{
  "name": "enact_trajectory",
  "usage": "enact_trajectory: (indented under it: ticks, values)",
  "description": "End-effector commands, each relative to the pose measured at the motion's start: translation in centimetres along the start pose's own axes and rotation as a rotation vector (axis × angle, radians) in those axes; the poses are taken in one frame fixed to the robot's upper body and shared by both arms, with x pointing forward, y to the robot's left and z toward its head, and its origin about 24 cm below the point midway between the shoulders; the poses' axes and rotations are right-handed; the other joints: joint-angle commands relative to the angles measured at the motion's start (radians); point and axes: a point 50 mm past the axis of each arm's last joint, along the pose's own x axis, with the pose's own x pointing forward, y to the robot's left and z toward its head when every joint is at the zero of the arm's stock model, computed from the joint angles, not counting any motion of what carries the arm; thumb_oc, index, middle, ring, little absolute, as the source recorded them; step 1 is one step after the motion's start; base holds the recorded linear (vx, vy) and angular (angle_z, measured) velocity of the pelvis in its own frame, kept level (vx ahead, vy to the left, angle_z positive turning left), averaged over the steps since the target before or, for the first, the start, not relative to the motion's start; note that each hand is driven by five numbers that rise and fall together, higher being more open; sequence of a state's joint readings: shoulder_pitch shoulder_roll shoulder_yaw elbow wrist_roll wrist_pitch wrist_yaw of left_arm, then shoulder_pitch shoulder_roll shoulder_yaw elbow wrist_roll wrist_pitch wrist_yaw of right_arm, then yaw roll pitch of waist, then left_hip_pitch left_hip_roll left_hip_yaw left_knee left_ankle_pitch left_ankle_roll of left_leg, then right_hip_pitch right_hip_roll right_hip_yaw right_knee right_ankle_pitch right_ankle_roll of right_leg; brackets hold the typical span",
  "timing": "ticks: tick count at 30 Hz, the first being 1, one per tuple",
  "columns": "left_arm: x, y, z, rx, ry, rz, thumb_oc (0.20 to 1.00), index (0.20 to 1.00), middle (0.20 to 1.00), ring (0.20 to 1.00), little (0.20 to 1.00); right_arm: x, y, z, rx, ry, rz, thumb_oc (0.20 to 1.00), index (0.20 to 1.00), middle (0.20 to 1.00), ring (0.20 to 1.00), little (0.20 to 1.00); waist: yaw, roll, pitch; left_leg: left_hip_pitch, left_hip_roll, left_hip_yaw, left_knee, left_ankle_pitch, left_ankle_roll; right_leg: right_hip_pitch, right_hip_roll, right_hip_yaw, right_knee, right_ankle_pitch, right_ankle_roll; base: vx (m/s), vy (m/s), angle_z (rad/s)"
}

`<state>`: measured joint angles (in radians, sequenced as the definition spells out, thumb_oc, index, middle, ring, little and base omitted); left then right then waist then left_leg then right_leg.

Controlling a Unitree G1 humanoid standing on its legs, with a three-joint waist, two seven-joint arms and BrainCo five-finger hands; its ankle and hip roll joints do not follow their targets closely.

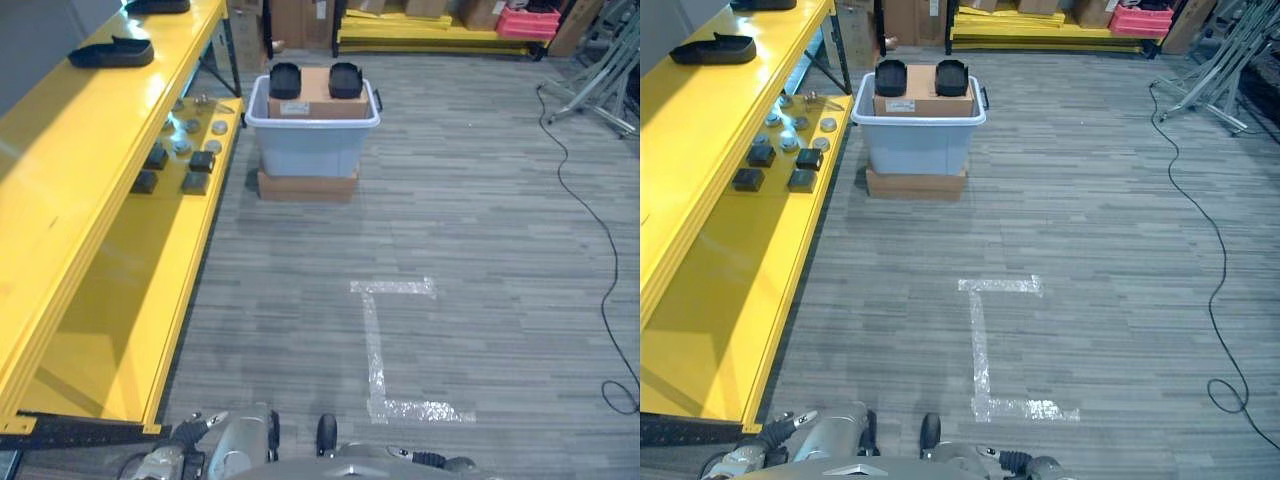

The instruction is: Move parts from the plastic box to the shelf.

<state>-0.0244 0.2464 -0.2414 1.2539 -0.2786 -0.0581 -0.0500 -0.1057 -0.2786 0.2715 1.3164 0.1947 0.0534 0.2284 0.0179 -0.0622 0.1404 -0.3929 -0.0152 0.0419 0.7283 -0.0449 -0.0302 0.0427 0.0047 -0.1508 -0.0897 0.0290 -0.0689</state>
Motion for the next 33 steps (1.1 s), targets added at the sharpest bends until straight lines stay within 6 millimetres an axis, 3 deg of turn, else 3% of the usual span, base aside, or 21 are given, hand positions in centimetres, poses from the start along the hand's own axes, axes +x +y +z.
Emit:
enact_trajectory:
  ticks: [1, 2, 6, 7, 10, 12, 13, 14, 15, 16, 19, 22, 23, 25, 26, 27, 29, 30, 32, 33]
  values:
    - [0.2, -0.9, 0.4, 0.102, 0.001, -0.027, 1.000, 1.000, 1.000, 1.000, 1.000, -0.5, -1.9, 0.4, 0.056, -0.038, -0.080, 1.000, 1.000, 1.000, 1.000, 1.000, 0.015, 0.030, 0.025, 0.183, -0.015, -0.002, -0.393, 0.087, 0.027, -0.004, -0.045, 0.049, 0.078, -0.005, 0.092, 0.49, 0.071, -0.11]
    - [0.0, -0.9, -1.1, 0.102, 0.032, -0.026, 1.000, 1.000, 1.000, 1.000, 1.000, -0.5, -2.2, 1.4, 0.041, -0.066, -0.081, 1.000, 1.000, 1.000, 1.000, 1.000, 0.053, 0.044, 0.029, 0.142, -0.047, -0.041, -0.517, 0.135, 0.014, 0.021, -0.014, 0.076, 0.074, -0.024, 0.093, 0.44, 0.058, -0.09]
    - [-0.4, -0.5, -2.3, 0.124, 0.047, -0.020, 1.000, 1.000, 1.000, 1.000, 1.000, -0.6, -2.5, 2.1, 0.013, -0.092, -0.082, 1.000, 1.000, 1.000, 1.000, 1.000, 0.101, 0.050, 0.042, 0.066, -0.065, -0.059, -0.526, 0.208, -0.006, 0.062, 0.013, 0.091, 0.077, -0.054, 0.082, 0.31, 0.050, -0.35]
    - [-0.5, -0.2, -2.5, 0.122, 0.054, -0.009, 1.000, 1.000, 1.000, 1.000, 1.000, -0.6, -2.5, 2.5, 0.023, -0.102, -0.090, 1.000, 1.000, 1.000, 1.000, 1.000, 0.111, 0.040, 0.034, 0.078, -0.071, -0.046, -0.545, 0.163, 0.014, 0.074, 0.008, 0.092, 0.085, -0.066, 0.085, 0.25, 0.103, -0.56]
    - [-0.5, 0.4, -2.9, 0.117, 0.074, 0.017, 1.000, 1.000, 1.000, 1.000, 1.000, -0.5, -2.2, 2.7, 0.106, -0.113, -0.085, 1.000, 1.000, 1.000, 1.000, 1.000, 0.119, 0.034, 0.012, 0.140, -0.081, -0.029, -0.583, 0.123, 0.052, 0.091, 0.008, 0.086, 0.153, -0.114, 0.095, 0.31, 0.157, -0.42]
    - [-0.5, 0.8, -2.6, 0.115, 0.070, 0.033, 1.000, 1.000, 1.000, 1.000, 1.000, -0.4, -1.8, 2.6, 0.126, -0.102, -0.061, 1.000, 1.000, 1.000, 1.000, 1.000, 0.111, 0.034, 0.000, 0.185, -0.078, -0.016, -0.597, 0.101, 0.080, 0.044, -0.013, 0.054, 0.295, -0.091, 0.119, 0.33, 0.202, -0.22]
    - [-0.4, 1.2, -1.7, 0.126, 0.054, 0.038, 1.000, 1.000, 1.000, 1.000, 1.000, -0.3, -1.5, 1.9, 0.101, -0.071, -0.049, 1.000, 1.000, 1.000, 1.000, 1.000, 0.093, 0.049, -0.006, 0.222, -0.067, -0.016, -0.591, 0.071, 0.110, -0.035, -0.030, 0.035, 0.492, -0.050, 0.141, 0.32, 0.215, -0.31]
    - [-0.3, 1.4, -1.4, 0.131, 0.047, 0.043, 1.000, 1.000, 1.000, 1.000, 1.000, -0.3, -1.4, 1.6, 0.094, -0.056, -0.046, 1.000, 1.000, 1.000, 1.000, 1.000, 0.086, 0.059, -0.005, 0.240, -0.058, -0.023, -0.591, 0.060, 0.118, -0.073, -0.033, 0.028, 0.572, -0.030, 0.151, 0.26, 0.183, -0.24]
    - [-0.3, 1.4, -1.4, 0.131, 0.047, 0.043, 1.000, 1.000, 1.000, 1.000, 1.000, -0.3, -1.4, 1.6, 0.094, -0.056, -0.046, 1.000, 1.000, 1.000, 1.000, 1.000, 0.086, 0.059, -0.005, 0.240, -0.058, -0.023, -0.591, 0.060, 0.118, -0.073, -0.033, 0.028, 0.572, -0.030, 0.151, 0.23, 0.109, 0.01]
    - [-0.2, 1.6, -0.6, 0.127, 0.025, 0.059, 1.000, 1.000, 1.000, 1.000, 1.000, -0.2, -1.0, 0.9, 0.087, -0.025, -0.029, 1.000, 1.000, 1.000, 1.000, 1.000, 0.066, 0.070, 0.003, 0.274, -0.053, -0.042, -0.585, 0.035, 0.127, -0.155, -0.041, 0.025, 0.639, -0.017, 0.159, 0.38, 0.035, 0.12]
    - [0.1, 1.9, 2.5, 0.088, -0.067, 0.055, 1.000, 1.000, 1.000, 1.000, 1.000, -0.1, 0.0, -1.1, 0.108, 0.021, 0.010, 1.000, 1.000, 1.000, 1.000, 1.000, 0.003, 0.052, 0.030, 0.377, -0.080, -0.085, -0.597, -0.016, 0.102, -0.170, -0.089, -0.003, 0.289, 0.014, 0.150, 0.55, -0.109, -0.10]
    - [0.3, 1.3, 3.5, 0.100, -0.083, 0.039, 1.000, 1.000, 1.000, 1.000, 1.000, -0.3, -0.5, -1.9, 0.070, 0.027, -0.013, 1.000, 1.000, 1.000, 1.000, 1.000, -0.054, 0.041, 0.033, 0.444, -0.091, -0.116, -0.597, -0.081, 0.102, -0.227, -0.102, 0.049, 0.201, 0.095, 0.173, 0.48, -0.183, 0.57]
    - [0.3, 1.2, 3.4, 0.086, -0.080, 0.038, 1.000, 1.000, 1.000, 1.000, 1.000, -0.4, -0.8, -2.0, 0.056, 0.027, -0.018, 1.000, 1.000, 1.000, 1.000, 1.000, -0.061, 0.041, 0.028, 0.460, -0.082, -0.117, -0.602, -0.082, 0.095, -0.213, -0.085, 0.052, 0.188, 0.087, 0.162, 0.52, -0.271, 0.72]
    - [0.4, 0.8, 2.9, 0.030, -0.051, 0.043, 1.000, 1.000, 1.000, 1.000, 1.000, -0.4, -1.2, -1.9, 0.018, 0.049, -0.026, 1.000, 1.000, 1.000, 1.000, 1.000, -0.064, 0.041, 0.008, 0.468, -0.050, -0.125, -0.544, -0.042, 0.070, -0.179, -0.058, 0.058, 0.169, 0.067, 0.129, 0.43, -0.300, 0.66]
    - [0.4, 0.2, 2.5, 0.036, -0.030, 0.021, 1.000, 1.000, 1.000, 1.000, 1.000, -0.5, -1.4, -1.6, -0.013, 0.047, -0.028, 1.000, 1.000, 1.000, 1.000, 1.000, -0.049, 0.033, 0.003, 0.396, -0.032, -0.117, -0.372, 0.076, 0.042, -0.140, -0.046, 0.058, 0.155, 0.049, 0.105, 0.41, -0.425, 0.40]
    - [0.5, -0.5, 2.0, 0.058, -0.011, 0.017, 1.000, 1.000, 1.000, 1.000, 1.000, -0.4, -1.6, -0.6, -0.017, 0.027, -0.040, 1.000, 1.000, 1.000, 1.000, 1.000, -0.032, 0.003, 0.015, 0.234, -0.052, -0.098, -0.036, 0.137, 0.024, -0.102, -0.062, 0.068, 0.160, 0.034, 0.079, 0.35, -0.414, 0.33]
    - [0.4, -0.7, 1.5, 0.052, 0.020, 0.003, 1.000, 1.000, 1.000, 1.000, 1.000, -0.5, -1.9, 0.2, -0.020, 0.007, -0.061, 1.000, 1.000, 1.000, 1.000, 1.000, -0.017, -0.007, 0.026, 0.090, -0.035, -0.078, 0.167, 0.161, 0.015, -0.068, -0.057, 0.061, 0.162, 0.019, 0.048, 0.32, -0.282, 0.21]
    - [0.4, -0.9, 1.0, 0.078, 0.049, -0.020, 1.000, 1.000, 1.000, 1.000, 1.000, -0.6, -2.3, 0.6, 0.017, -0.013, -0.085, 1.000, 1.000, 1.000, 1.000, 1.000, -0.008, 0.000, 0.028, 0.052, -0.003, -0.047, 0.119, 0.157, 0.018, -0.035, -0.045, 0.054, 0.153, 0.002, 0.042, 0.49, -0.129, 0.07]
    - [0.2, -1.2, -0.6, 0.129, 0.098, -0.031, 1.000, 1.000, 1.000, 1.000, 1.000, -0.5, -2.3, 1.3, 0.072, -0.047, -0.090, 1.000, 1.000, 1.000, 1.000, 1.000, 0.014, 0.031, 0.021, 0.100, 0.009, 0.031, -0.226, 0.137, 0.021, 0.019, -0.006, 0.059, 0.124, -0.044, 0.059, 0.61, 0.063, -0.13]
    - [-0.1, -1.2, -2.0, 0.112, 0.120, -0.013, 1.000, 1.000, 1.000, 1.000, 1.000, -0.4, -2.0, 1.5, 0.028, -0.047, -0.079, 1.000, 1.000, 1.000, 1.000, 1.000, 0.052, 0.052, 0.026, 0.065, -0.023, 0.032, -0.405, 0.218, -0.003, 0.067, 0.031, 0.085, 0.108, -0.070, 0.062, 0.51, 0.131, 0.03]
